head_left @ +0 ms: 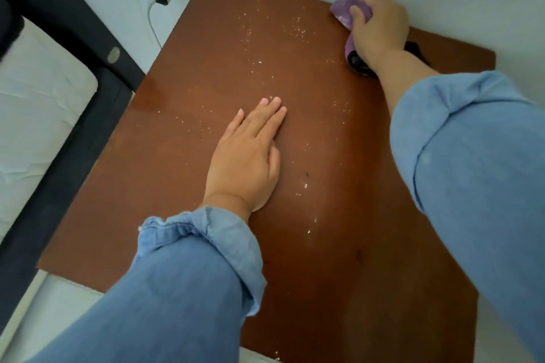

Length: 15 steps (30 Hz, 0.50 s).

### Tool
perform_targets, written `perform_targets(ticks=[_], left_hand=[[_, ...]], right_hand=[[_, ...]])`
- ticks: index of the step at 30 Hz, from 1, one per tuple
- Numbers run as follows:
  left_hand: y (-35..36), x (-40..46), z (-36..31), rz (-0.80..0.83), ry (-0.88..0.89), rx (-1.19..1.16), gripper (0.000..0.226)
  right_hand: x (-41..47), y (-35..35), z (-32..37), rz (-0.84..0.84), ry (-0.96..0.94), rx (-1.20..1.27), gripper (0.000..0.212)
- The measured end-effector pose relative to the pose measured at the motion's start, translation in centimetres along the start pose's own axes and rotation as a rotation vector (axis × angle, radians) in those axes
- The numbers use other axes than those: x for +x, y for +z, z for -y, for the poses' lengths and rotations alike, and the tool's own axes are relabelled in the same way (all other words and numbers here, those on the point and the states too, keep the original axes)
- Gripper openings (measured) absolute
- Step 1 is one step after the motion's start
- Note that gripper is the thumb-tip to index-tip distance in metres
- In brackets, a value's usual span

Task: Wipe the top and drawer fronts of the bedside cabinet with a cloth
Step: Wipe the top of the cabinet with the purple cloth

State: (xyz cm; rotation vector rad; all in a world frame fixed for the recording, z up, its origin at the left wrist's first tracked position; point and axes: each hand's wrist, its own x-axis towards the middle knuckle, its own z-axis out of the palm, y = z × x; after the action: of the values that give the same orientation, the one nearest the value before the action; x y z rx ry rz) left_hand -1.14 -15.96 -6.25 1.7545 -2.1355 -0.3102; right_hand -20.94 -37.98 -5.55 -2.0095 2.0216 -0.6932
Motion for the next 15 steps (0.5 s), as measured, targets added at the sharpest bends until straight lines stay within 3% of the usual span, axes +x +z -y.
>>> perform_targets(ticks=[7, 15], left_hand=[[0.2, -0.1, 0.3, -0.009, 0.008, 0.005, 0.061], [0.1, 0.2, 0.2, 0.02, 0.026, 0.013, 0.062]], right_hand=[[-6.7, -0.9, 0.9, 0.117, -0.209, 0.117, 0.036], [-24.3, -1.7, 5.1, 0.05, -0.184, 0.228, 0.03]])
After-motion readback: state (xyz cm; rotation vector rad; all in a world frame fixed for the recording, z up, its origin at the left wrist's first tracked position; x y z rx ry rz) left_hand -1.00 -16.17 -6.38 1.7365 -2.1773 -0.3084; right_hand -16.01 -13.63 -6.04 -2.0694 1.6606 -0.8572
